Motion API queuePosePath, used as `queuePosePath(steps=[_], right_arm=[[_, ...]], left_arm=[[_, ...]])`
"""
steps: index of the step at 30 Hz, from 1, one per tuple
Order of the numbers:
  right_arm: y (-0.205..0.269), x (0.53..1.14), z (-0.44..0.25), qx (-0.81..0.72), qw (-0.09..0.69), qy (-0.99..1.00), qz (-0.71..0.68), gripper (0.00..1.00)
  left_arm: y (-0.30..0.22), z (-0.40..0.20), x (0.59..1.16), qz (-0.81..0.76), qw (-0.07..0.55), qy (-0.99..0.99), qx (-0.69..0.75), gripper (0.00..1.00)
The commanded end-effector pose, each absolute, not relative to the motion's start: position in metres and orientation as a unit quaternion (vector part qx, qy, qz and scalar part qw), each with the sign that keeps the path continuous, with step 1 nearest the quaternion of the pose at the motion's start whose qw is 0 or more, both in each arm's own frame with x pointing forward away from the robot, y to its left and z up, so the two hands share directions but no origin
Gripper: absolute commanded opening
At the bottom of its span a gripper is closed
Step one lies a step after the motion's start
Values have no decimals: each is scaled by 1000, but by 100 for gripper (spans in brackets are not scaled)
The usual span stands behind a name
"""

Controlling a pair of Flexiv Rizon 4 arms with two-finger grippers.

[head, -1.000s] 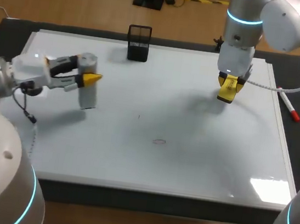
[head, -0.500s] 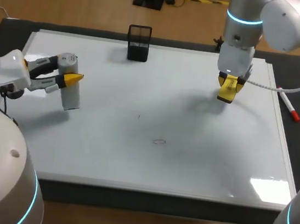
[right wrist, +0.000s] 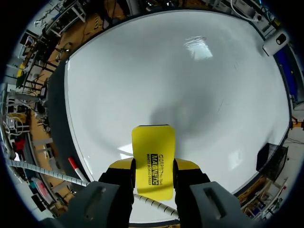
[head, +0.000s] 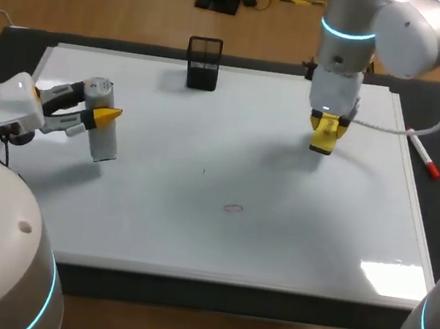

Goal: Pick up the inspection probe, press it on each red-marked spot on the whiteboard one by one, put down the probe, pick up the eraser, and wipe off all the red marks.

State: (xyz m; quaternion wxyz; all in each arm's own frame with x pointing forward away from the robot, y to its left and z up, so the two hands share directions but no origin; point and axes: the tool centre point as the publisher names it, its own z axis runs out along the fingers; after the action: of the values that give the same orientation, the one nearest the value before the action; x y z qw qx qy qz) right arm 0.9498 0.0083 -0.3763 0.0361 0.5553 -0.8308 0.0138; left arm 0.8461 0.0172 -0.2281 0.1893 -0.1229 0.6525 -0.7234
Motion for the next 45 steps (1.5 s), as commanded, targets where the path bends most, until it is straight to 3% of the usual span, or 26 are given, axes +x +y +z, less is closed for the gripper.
queuePosePath(steps=[1,29,45], right_arm=[[24,936,-376,569,31,-822,22,0],[193,812,-372,645,10,-762,43,0],[223,771,-390,675,0,-737,48,0]], left_arm=[[17,-227,845,-723,190,652,-123,0],[17,-227,845,-723,190,652,-123,0],[17,-227,845,-723,190,652,-123,0]])
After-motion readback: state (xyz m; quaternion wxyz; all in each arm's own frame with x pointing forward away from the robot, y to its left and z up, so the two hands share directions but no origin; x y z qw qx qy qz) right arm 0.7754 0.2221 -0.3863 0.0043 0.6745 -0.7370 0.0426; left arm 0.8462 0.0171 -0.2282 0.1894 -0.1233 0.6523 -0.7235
